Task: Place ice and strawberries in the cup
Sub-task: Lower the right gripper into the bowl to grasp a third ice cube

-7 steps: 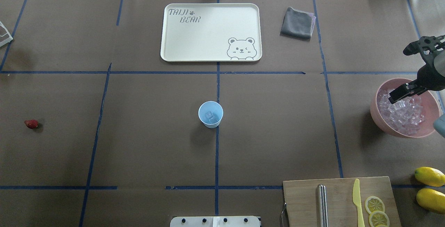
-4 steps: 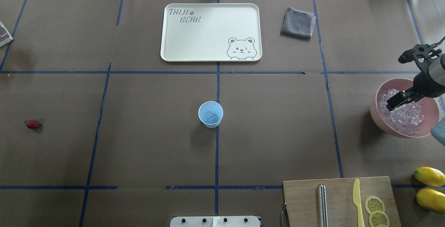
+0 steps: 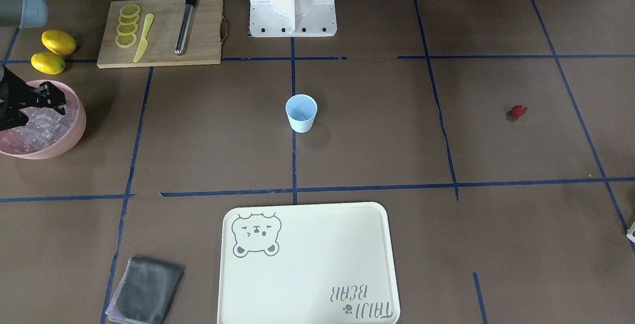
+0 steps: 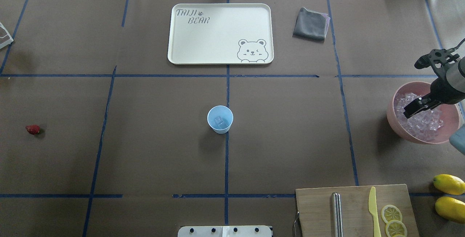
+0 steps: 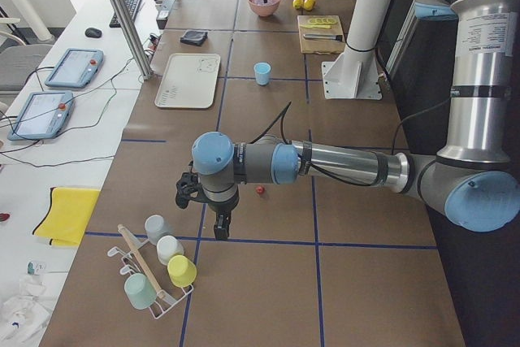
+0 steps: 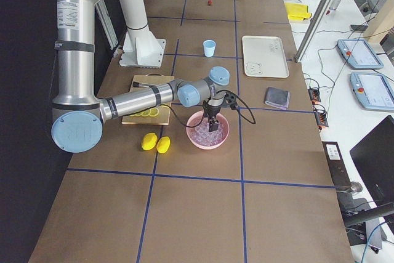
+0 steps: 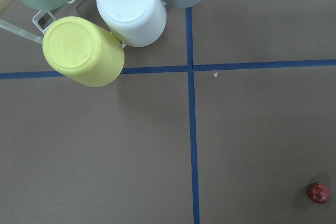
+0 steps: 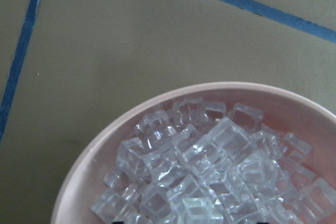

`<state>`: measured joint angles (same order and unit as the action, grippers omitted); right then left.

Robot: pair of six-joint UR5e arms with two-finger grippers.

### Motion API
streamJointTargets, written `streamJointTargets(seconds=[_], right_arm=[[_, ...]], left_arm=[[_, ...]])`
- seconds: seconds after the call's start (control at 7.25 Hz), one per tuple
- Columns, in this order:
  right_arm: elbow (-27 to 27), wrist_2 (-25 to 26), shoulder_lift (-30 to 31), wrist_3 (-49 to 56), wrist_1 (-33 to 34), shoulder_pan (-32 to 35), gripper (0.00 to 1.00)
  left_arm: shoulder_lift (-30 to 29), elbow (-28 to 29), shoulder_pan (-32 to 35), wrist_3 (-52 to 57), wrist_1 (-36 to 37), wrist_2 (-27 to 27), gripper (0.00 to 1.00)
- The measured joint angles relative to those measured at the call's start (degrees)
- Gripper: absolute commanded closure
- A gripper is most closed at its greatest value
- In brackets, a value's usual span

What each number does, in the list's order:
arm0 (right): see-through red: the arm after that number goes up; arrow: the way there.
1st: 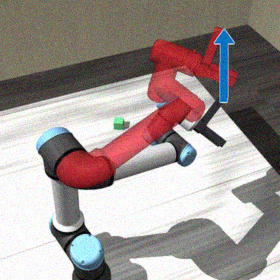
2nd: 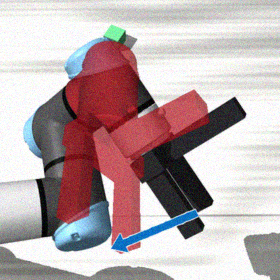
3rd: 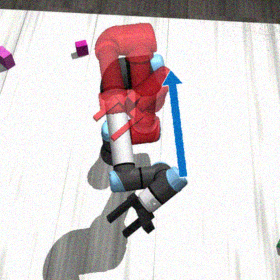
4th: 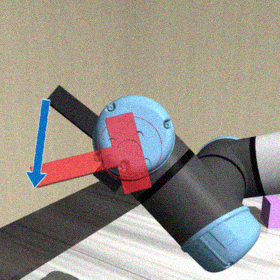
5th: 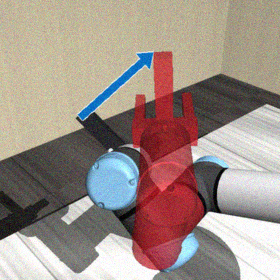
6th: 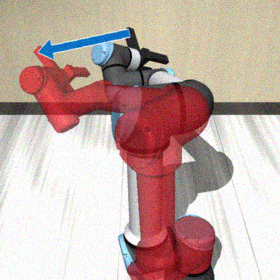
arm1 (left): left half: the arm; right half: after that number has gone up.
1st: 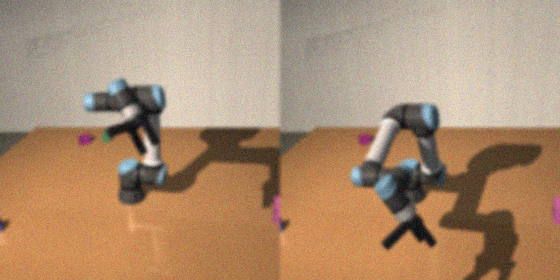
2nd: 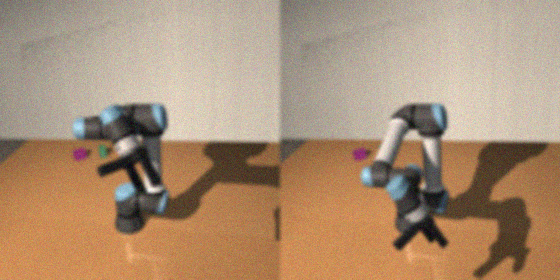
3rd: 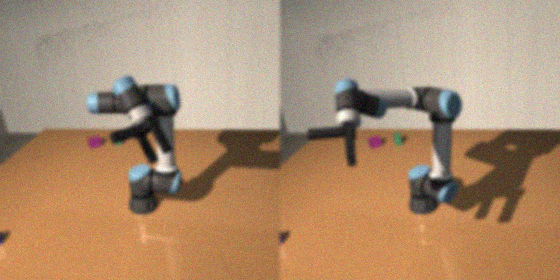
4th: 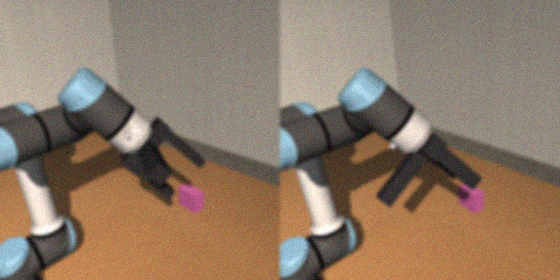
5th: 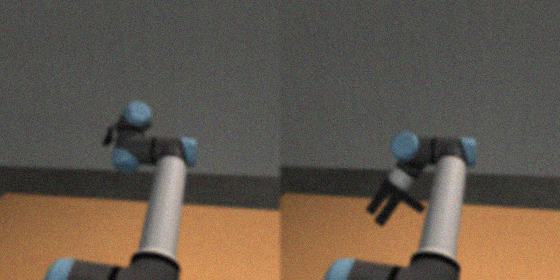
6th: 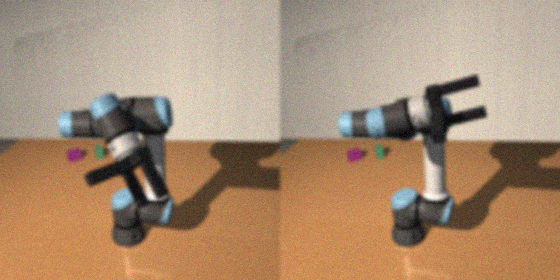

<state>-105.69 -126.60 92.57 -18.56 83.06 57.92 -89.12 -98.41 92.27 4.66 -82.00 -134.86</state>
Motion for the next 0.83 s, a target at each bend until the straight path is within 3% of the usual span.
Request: streamJointTargets(seconds=[0.41,0.69,0.83], right_arm=[[0.1,0.2,0.4,0.3,0.0,0.0,0.23],[0.2,0.3,0.6,0.4,0.0,-0.1,0.35],[0.2,0.3,0.7,0.4,0.1,-0.1,0.47]], left_arm=[[0.0,-0.5,0.0,-0.2,0.1,0.0,0.00],[0.0,-0.8,0.0,-0.4,0.1,0.0,0.00],[0.0,-0.9,0.0,-0.4,0.1,0.0,0.00]])
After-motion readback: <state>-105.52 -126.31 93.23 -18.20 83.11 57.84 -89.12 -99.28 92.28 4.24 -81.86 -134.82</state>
